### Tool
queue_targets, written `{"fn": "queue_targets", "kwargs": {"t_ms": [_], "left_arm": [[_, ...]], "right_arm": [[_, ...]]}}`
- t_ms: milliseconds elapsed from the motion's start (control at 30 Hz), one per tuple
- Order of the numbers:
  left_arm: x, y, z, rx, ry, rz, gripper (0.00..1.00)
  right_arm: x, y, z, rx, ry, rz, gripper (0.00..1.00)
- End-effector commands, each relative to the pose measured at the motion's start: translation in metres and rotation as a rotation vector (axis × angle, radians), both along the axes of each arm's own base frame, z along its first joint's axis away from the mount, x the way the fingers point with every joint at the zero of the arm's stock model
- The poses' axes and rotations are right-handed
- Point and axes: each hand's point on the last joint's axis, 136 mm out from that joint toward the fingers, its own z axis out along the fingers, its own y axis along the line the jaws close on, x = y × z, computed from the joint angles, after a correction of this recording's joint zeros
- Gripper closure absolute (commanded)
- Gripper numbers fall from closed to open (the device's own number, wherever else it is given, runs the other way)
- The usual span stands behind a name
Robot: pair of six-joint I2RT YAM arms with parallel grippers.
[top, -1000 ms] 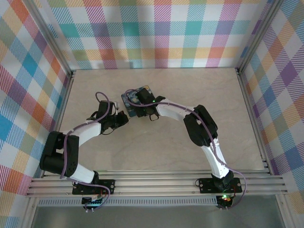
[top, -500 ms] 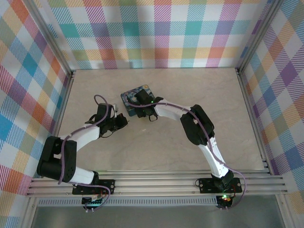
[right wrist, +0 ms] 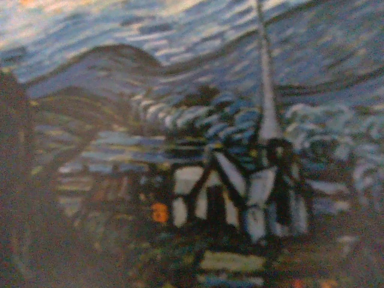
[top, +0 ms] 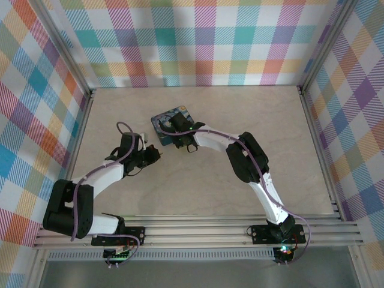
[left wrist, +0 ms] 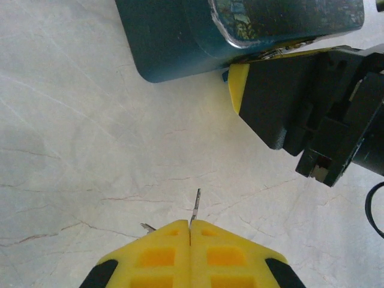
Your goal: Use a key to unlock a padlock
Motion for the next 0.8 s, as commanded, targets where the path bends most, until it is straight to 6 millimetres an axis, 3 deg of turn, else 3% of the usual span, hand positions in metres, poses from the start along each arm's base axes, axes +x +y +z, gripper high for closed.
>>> {"fn": "queue_targets", "kwargs": {"t_ms": [0,133,333,567,767], "left_arm": [[-0.007,0.002,0.003,-0.002,-0.018,-0.017,1.00],[-0.012,-0.003,0.008,-0.026,-0.054,-0.059,1.00],[-0.019,-0.027,0.026,-0.098,-0.215,-0.215,1.00],[-0.027,-0.047,0.040,-0.084,-0.320,-0.362,1.00],[-0.027,-0.057,0.032,-0.061,-0.320,-0.389,1.00]], "right_arm": [[0.001,0.011,0.012,0.026,-0.022,0.037,0.83],[-0.004,0.012,0.024,0.051,-0.009,0.060,0.91],[-0.021,0.004,0.037,0.117,0.069,0.065,1.00],[-0.035,-0.009,0.051,0.228,0.185,0.024,1.00],[-0.045,-0.028,0.060,0.288,0.249,-0.042,1.00]]}}
